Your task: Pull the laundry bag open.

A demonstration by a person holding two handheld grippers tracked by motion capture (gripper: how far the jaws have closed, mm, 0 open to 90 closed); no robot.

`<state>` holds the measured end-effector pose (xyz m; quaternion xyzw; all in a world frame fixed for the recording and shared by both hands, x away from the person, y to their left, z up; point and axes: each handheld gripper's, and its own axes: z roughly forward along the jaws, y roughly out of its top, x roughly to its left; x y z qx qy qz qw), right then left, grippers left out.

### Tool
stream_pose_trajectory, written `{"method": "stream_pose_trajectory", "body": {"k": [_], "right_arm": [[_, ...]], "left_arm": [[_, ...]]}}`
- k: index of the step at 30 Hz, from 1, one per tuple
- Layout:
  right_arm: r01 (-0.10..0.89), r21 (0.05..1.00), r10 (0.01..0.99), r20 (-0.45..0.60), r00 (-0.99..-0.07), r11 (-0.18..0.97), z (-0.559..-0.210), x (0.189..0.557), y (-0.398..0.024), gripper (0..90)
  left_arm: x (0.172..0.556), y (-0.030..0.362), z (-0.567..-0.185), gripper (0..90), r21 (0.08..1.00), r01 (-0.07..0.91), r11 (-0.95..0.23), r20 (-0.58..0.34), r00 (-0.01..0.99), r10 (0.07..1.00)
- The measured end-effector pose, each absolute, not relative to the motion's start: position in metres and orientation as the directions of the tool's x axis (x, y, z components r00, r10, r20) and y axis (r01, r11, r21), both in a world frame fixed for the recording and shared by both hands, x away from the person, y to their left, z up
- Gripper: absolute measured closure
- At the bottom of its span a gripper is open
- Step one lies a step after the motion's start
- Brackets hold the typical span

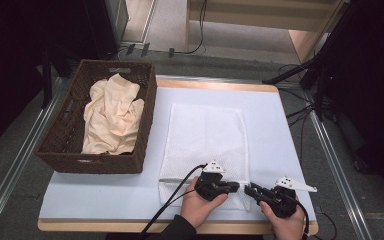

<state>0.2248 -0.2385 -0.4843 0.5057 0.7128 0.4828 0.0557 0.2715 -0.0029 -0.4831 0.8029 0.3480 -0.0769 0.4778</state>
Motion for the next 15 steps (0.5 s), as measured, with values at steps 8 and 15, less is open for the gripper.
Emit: {"method": "stream_pose_trajectory", "body": {"k": [8,15], "right_arm": [[0.626,0.774,0.794,0.320,-0.516,0.095,-0.479,0.218,-0.225,86.5],[0.631,0.770,0.792,0.327,-0.516,0.093,-0.476,0.219,-0.223,87.2]], "left_arm": [[0.267,-0.001,-0.480,87.2,0.722,0.613,-0.320,-0.408,0.751,0.519],[0.268,0.005,-0.480,87.4,0.700,0.660,-0.274,-0.468,0.713,0.523]]}}
